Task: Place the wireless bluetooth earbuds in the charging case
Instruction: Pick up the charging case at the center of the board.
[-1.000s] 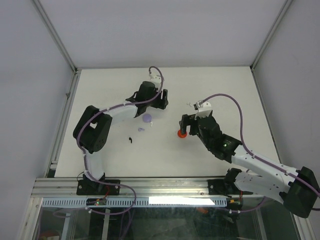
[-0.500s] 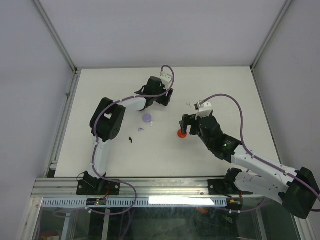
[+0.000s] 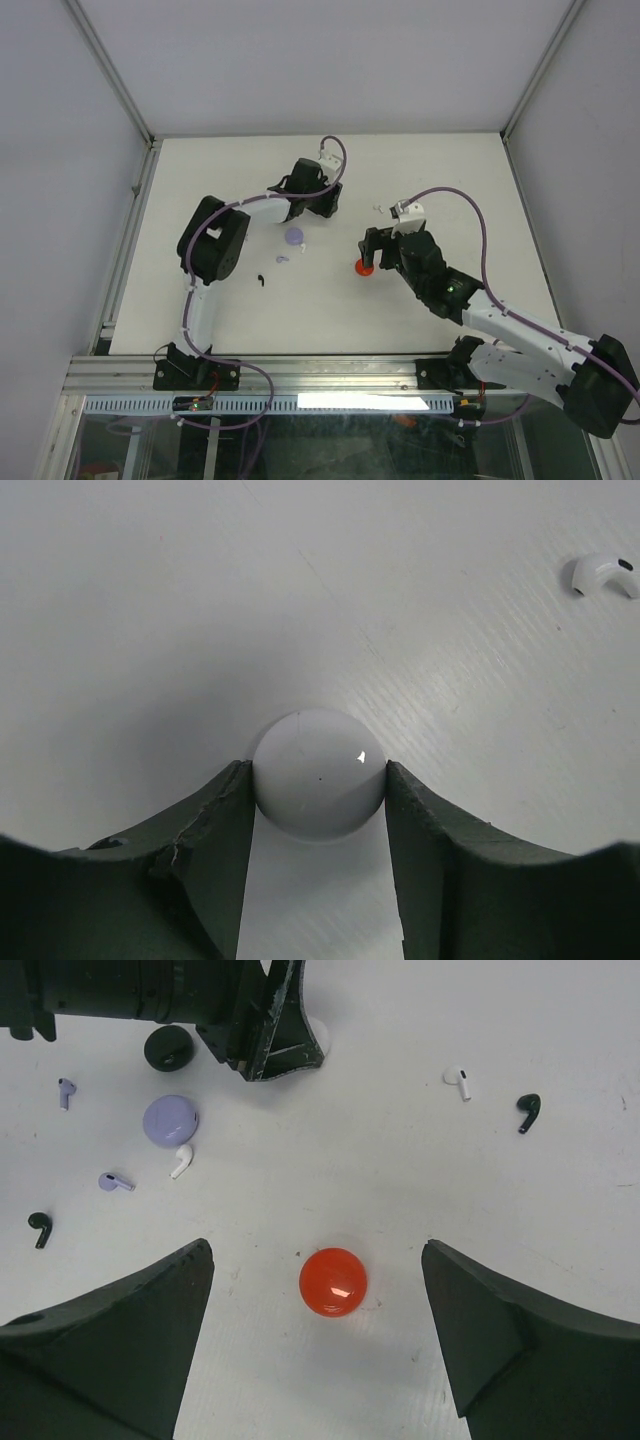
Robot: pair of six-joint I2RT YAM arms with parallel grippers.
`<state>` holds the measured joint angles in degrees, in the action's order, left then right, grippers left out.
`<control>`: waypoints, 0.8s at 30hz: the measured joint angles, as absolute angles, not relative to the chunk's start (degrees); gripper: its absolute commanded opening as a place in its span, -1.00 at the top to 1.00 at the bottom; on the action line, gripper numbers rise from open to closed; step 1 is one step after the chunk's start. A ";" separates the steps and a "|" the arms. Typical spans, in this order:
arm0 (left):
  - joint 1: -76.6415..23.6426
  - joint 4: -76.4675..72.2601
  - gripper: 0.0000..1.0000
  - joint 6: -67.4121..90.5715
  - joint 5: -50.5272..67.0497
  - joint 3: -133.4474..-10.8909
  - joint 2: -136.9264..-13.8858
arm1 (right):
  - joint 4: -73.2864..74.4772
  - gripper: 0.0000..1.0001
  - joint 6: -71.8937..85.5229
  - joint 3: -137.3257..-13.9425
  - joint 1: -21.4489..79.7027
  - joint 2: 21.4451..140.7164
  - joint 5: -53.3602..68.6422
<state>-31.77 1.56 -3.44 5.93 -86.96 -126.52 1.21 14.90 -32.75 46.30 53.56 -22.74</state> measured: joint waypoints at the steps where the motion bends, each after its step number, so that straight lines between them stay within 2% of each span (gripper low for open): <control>1: -31.77 1.52 0.13 -3.31 6.09 -86.04 -125.84 | 1.17 -0.78 15.05 -32.75 46.19 53.65 -22.57; 12: -33.85 -2.37 0.13 2.57 7.53 -60.53 -105.23 | 1.39 -0.75 20.21 -33.28 43.40 58.43 -13.34; 18: -38.59 -13.69 0.12 3.90 6.92 -46.72 -91.68 | -0.01 -0.68 24.67 -36.07 42.17 59.72 -6.52; 24: -41.71 -26.28 0.13 3.46 6.17 -35.29 -84.58 | -2.79 -0.60 28.45 -36.75 42.09 60.97 -1.06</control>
